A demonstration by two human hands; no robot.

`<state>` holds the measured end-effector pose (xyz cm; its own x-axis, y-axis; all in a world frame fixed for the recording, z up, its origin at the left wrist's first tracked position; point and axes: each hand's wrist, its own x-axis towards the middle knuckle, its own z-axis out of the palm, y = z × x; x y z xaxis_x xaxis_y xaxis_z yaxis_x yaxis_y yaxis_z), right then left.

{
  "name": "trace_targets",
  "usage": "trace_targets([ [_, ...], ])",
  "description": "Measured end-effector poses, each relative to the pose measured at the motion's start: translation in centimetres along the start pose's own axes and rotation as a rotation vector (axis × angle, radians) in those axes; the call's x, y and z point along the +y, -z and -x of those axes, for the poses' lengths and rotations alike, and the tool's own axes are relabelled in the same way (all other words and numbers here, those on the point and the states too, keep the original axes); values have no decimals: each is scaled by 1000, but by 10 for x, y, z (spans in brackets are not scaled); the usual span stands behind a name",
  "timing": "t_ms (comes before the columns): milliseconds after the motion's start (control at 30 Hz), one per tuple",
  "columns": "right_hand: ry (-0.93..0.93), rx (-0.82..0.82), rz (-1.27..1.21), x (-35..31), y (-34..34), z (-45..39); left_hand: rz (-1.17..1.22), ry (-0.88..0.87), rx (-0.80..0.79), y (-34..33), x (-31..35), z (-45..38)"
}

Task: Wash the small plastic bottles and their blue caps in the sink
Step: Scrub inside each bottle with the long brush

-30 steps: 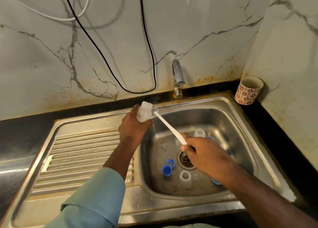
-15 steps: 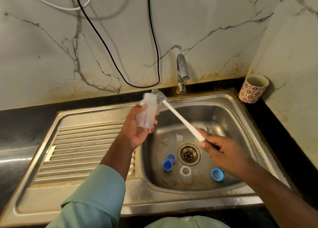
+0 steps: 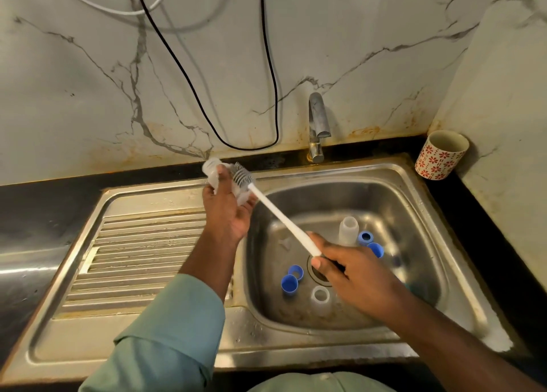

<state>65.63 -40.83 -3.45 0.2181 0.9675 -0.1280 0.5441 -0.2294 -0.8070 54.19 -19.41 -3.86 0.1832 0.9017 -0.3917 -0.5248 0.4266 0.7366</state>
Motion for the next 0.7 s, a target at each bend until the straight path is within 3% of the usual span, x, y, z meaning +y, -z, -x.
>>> trace_targets([
  [67, -12, -24, 69, 1, 1, 4, -76, -41, 22, 0, 4, -2],
  [200, -43, 78, -33, 2, -3, -12, -271, -24, -59, -11, -16, 13],
  [400, -9, 21, 24, 3, -6, 5, -98, -59, 87, -12, 12, -4],
  [533, -45, 72, -96, 7, -5, -3, -204, -19, -8, -15, -1, 5],
  [700, -62, 107, -152, 4, -11, -14, -236, -29, -5, -19, 3, 5],
])
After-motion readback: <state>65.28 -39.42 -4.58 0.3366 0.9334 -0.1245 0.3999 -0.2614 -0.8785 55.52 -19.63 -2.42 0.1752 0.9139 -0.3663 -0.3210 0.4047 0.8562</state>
